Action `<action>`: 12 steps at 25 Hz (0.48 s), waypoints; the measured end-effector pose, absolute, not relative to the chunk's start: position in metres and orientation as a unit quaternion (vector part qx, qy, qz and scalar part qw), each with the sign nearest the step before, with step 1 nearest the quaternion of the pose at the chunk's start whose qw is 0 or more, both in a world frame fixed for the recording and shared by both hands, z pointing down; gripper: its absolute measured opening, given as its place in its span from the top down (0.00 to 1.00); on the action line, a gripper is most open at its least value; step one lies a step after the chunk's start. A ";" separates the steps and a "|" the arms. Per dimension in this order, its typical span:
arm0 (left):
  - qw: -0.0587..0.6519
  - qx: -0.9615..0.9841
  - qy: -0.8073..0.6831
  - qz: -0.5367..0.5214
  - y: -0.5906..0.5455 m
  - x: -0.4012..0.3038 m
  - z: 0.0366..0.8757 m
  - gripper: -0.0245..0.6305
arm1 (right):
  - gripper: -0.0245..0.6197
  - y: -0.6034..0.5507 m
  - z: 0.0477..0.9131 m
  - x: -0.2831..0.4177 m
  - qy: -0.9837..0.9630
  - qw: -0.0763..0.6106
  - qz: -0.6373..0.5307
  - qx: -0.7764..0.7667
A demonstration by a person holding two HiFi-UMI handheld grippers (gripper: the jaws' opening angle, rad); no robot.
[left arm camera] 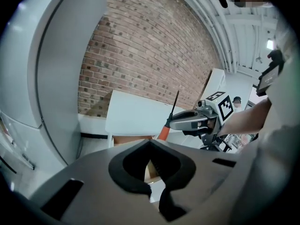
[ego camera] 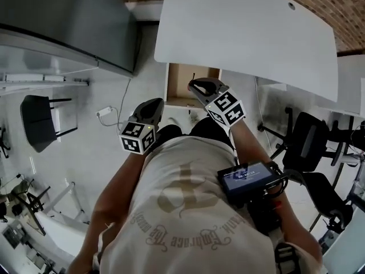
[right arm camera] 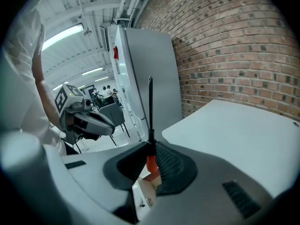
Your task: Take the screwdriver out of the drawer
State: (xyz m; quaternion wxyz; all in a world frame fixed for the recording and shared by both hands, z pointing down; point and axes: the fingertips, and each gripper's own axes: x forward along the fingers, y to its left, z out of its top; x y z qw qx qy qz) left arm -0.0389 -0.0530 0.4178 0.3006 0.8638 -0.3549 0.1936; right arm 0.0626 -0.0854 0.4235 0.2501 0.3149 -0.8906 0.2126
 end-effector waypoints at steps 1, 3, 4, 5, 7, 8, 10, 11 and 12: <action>0.298 0.867 -0.350 0.193 -0.054 -0.036 0.417 0.93 | 0.86 -0.084 0.421 0.066 -0.889 0.247 0.212 0.322; 0.296 0.874 -0.335 0.189 -0.057 -0.028 0.420 0.93 | 0.86 -0.083 0.421 0.075 -0.882 0.248 0.214 0.338; 0.295 0.878 -0.327 0.186 -0.058 -0.025 0.421 0.93 | 0.86 -0.081 0.419 0.079 -0.879 0.248 0.213 0.347; 0.290 0.883 -0.322 0.184 -0.059 -0.025 0.417 0.93 | 0.86 -0.080 0.415 0.079 -0.877 0.246 0.210 0.354; 0.270 0.888 -0.323 0.184 -0.058 -0.035 0.398 0.93 | 0.86 -0.073 0.396 0.070 -0.881 0.234 0.198 0.360; 0.260 0.891 -0.325 0.184 -0.056 -0.037 0.388 0.93 | 0.86 -0.068 0.386 0.066 -0.884 0.228 0.192 0.361; 0.248 0.896 -0.322 0.181 -0.048 -0.029 0.375 0.93 | 0.86 -0.056 0.373 0.072 -0.885 0.220 0.187 0.364; 0.246 0.898 -0.318 0.180 -0.044 -0.021 0.372 0.93 | 0.86 -0.050 0.370 0.078 -0.884 0.219 0.188 0.367; 0.244 0.900 -0.313 0.179 -0.041 -0.014 0.370 0.93 | 0.86 -0.045 0.367 0.084 -0.883 0.218 0.188 0.370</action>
